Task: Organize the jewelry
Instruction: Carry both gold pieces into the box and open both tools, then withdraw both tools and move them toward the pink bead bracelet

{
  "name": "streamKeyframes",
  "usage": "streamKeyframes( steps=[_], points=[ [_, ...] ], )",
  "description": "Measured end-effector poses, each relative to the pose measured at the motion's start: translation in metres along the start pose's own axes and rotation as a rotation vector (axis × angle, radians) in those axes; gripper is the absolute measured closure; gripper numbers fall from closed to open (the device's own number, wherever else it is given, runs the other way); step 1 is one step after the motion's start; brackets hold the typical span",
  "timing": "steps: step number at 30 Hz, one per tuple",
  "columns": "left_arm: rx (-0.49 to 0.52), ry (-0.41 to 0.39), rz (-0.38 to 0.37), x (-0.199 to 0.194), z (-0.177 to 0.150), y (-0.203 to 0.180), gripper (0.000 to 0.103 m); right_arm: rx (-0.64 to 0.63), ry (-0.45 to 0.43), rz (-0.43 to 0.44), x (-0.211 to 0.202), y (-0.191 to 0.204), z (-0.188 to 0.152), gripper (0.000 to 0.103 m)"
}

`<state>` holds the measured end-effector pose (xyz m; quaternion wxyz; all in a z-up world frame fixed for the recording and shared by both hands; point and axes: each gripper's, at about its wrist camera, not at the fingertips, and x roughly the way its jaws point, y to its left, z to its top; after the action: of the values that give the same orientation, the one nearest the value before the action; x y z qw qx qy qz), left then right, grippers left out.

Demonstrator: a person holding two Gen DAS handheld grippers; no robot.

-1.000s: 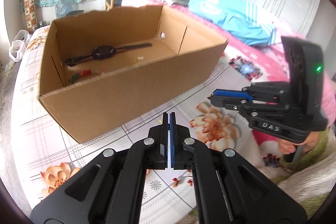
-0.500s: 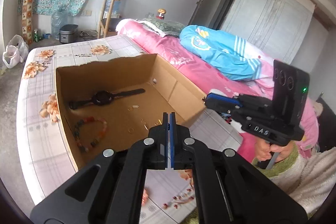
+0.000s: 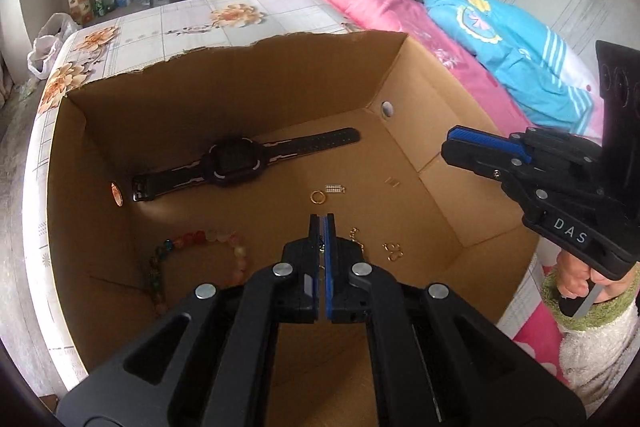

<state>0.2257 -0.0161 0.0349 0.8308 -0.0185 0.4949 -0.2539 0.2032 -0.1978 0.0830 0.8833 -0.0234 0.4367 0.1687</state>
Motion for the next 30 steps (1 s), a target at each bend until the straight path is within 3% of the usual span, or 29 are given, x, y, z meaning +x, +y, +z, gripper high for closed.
streamKeyframes(
  steps=[2,4,11,16,19,24,30],
  points=[
    [-0.017,0.001,-0.036,-0.002,0.001,0.001,0.091,0.028,0.003,0.008,0.005,-0.008,0.0,0.087],
    [0.0,-0.021,-0.012,-0.007,-0.002,-0.001,0.079,0.047,-0.008,0.004,0.003,-0.013,-0.001,0.079],
    [0.001,-0.077,0.036,-0.028,-0.012,0.002,0.075,0.108,-0.101,0.001,-0.032,-0.02,-0.015,0.079],
    [0.006,-0.207,0.079,-0.084,-0.048,0.008,0.062,0.138,-0.21,0.05,-0.083,-0.008,-0.049,0.079],
    [0.016,-0.246,0.13,-0.114,-0.079,0.01,0.052,0.12,-0.235,0.09,-0.104,0.009,-0.08,0.076],
    [-0.024,-0.177,0.245,-0.126,-0.126,0.015,0.034,0.118,-0.139,0.189,-0.09,0.045,-0.12,0.072],
    [-0.138,-0.012,0.359,-0.076,-0.166,0.032,0.028,0.095,0.062,0.216,-0.016,0.093,-0.132,0.071]
  ],
)
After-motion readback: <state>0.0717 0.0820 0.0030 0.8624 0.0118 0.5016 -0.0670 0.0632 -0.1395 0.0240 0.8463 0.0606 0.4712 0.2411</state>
